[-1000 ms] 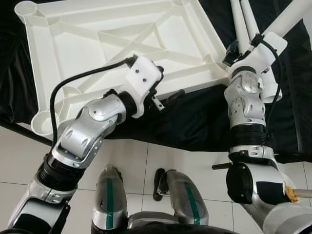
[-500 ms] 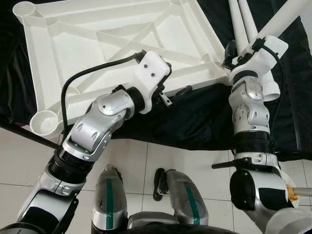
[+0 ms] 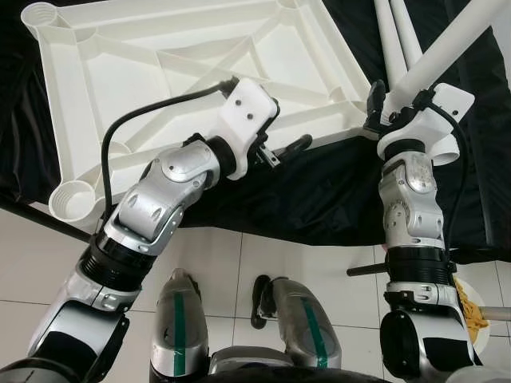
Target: Building children table
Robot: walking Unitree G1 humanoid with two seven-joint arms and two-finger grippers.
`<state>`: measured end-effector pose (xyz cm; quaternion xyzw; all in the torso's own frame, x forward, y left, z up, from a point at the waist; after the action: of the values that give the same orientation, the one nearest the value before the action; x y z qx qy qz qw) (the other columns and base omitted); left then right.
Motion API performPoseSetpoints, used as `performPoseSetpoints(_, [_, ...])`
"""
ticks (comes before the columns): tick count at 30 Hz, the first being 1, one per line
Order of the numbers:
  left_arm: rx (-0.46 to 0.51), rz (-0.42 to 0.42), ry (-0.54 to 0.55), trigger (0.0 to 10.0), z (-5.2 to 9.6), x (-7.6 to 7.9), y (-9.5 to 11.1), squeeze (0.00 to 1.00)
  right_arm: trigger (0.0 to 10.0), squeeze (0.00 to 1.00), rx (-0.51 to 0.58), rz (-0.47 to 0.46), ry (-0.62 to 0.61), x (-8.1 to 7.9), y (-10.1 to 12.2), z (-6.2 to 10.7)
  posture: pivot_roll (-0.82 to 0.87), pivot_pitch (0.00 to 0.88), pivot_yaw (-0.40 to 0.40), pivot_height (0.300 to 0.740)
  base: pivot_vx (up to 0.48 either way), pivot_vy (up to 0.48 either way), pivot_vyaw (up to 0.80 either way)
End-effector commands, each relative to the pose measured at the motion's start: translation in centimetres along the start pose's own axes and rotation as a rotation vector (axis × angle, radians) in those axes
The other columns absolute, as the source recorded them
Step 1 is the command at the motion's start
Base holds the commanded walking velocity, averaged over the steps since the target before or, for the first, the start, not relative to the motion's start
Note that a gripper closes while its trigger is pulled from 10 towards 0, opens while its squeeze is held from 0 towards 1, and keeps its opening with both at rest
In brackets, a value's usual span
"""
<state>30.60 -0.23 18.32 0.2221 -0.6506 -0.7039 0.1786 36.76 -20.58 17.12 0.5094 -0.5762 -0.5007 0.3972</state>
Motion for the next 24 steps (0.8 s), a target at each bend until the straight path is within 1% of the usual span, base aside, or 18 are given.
performPoseSetpoints(1, [-0.017, -0.026, -0.071, 10.0, -0.2, 0.3, -0.2, 0.0, 10.0, 0.0, 0.023, 0.004, 0.021, -0.2, 0.2, 0.6, 0.09, 0.109, -0.074, 0.74, 0.0, 0.0, 0.0])
performPoseSetpoints(4, [-0.019, -0.035, -0.067, 10.0, -0.3, -0.1, -0.2, 0.0, 10.0, 0.0, 0.031, 0.007, 0.041, -0.4, 0.3, 1.1, 0.09, 0.109, -0.074, 0.74, 0.0, 0.0, 0.0])
performPoseSetpoints(5, [-0.017, -0.038, -0.057, 10.0, -0.4, -0.5, -0.1, 0.0, 10.0, 0.0, 0.038, -0.004, 0.051, -0.4, 0.3, 1.4, 0.09, 0.108, -0.072, 0.74, 0.0, 0.0, 0.0])
performPoseSetpoints(6, [-0.017, -0.038, -0.057, 10.0, -0.4, -0.5, -0.1, 0.0, 10.0, 0.0, 0.038, -0.004, 0.051, -0.4, 0.3, 1.4, 0.09, 0.108, -0.072, 0.74, 0.0, 0.0, 0.0])
performPoseSetpoints(7, [-0.013, -0.041, -0.029, 10.0, -0.6, -1.7, 0.1, 0.0, 10.0, 0.0, 0.056, -0.023, 0.071, -0.6, 0.5, 2.0, 0.09, 0.108, -0.071, 0.74, 0.0, 0.0, 0.0])
performPoseSetpoints(8, [-0.014, -0.037, -0.007, 10.0, -0.8, -2.4, 0.1, 0.0, 10.0, 0.0, 0.065, -0.032, 0.087, -0.8, 0.6, 2.4, 0.09, 0.108, -0.071, 0.74, 0.0, 0.0, 0.0])
performPoseSetpoints(9, [-0.014, -0.037, -0.007, 10.0, -0.8, -2.4, 0.1, 0.0, 10.0, 0.0, 0.065, -0.032, 0.087, -0.8, 0.6, 2.4, 0.09, 0.108, -0.071, 0.74, 0.0, 0.0, 0.0])
performPoseSetpoints(11, [-0.017, -0.049, 0.011, 10.0, -1.0, -3.3, 0.1, 0.0, 10.0, 0.0, 0.065, -0.036, 0.1, -0.9, 0.5, 2.9, 0.09, 0.107, -0.071, 0.74, 0.0, 0.0, 0.0])
performPoseSetpoints(12, [-0.017, -0.049, 0.011, 10.0, -1.0, -3.3, 0.1, 0.0, 10.0, 0.0, 0.065, -0.036, 0.1, -0.9, 0.5, 2.9, 0.09, 0.107, -0.071, 0.74, 0.0, 0.0, 0.0])
performPoseSetpoints(13, [-0.016, -0.04, 0.026, 10.0, -1.1, -3.8, 0.2, 0.0, 10.0, 0.0, 0.067, -0.036, 0.106, -1.0, 0.4, 3.1, 0.09, 0.107, -0.071, 0.74, 0.0, 0.0, 0.0])
performPoseSetpoints(15, [-0.016, -0.04, 0.026, 10.0, -1.1, -3.8, 0.2, 0.0, 10.0, 0.0, 0.067, -0.036, 0.106, -1.0, 0.4, 3.1, 0.09, 0.107, -0.071, 0.74, 0.0, 0.0, 0.0])
performPoseSetpoints(17, [-0.013, -0.041, 0.025, 10.0, -1.6, -4.1, 0.5, 0.0, 10.0, 0.0, 0.07, -0.037, 0.118, -1.1, 0.3, 3.7, 0.09, 0.105, -0.071, 0.74, 0.0, 0.0, 0.0])
performPoseSetpoints(18, [-0.013, -0.04, 0.016, 10.0, -2.0, -4.0, 0.5, 0.0, 10.0, 0.0, 0.072, -0.037, 0.121, -1.0, 0.3, 4.0, 0.09, 0.105, -0.071, 0.74, 0.0, 0.0, 0.0])
performPoseSetpoints(19, [-0.013, -0.04, 0.016, 10.0, -2.0, -4.0, 0.5, 0.0, 10.0, 0.0, 0.072, -0.037, 0.121, -1.0, 0.3, 4.0, 0.09, 0.105, -0.071, 0.74, 0.0, 0.0, 0.0])
performPoseSetpoints(21, [-0.022, -0.039, -0.003, 10.0, -2.7, -3.6, 0.2, 0.0, 10.0, 0.0, 0.076, -0.037, 0.126, -1.0, 0.3, 4.4, 0.08, 0.106, -0.069, 0.74, 0.0, 0.0, 0.0])
performPoseSetpoints(24, [-0.026, -0.036, -0.021, 10.0, -3.1, -3.2, 0.0, 0.0, 10.0, 0.0, 0.075, -0.035, 0.125, -0.9, 0.2, 4.5, 0.08, 0.106, -0.066, 0.74, 0.0, 0.0, 0.0])
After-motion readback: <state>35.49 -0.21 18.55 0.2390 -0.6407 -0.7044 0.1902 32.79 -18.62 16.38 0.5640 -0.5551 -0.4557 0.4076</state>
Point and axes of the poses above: a point about 5 cm out from each wrist's last joint towards the gripper, its own z axis pointing back from the gripper into the wrist, its own y axis along the axis of the wrist's last joint, x = y × z, the point moved 6 cm from there along -z, pointing out of the wrist towards the gripper, and after that the axes turned 5 degrees about z, right-handed, at the moved point
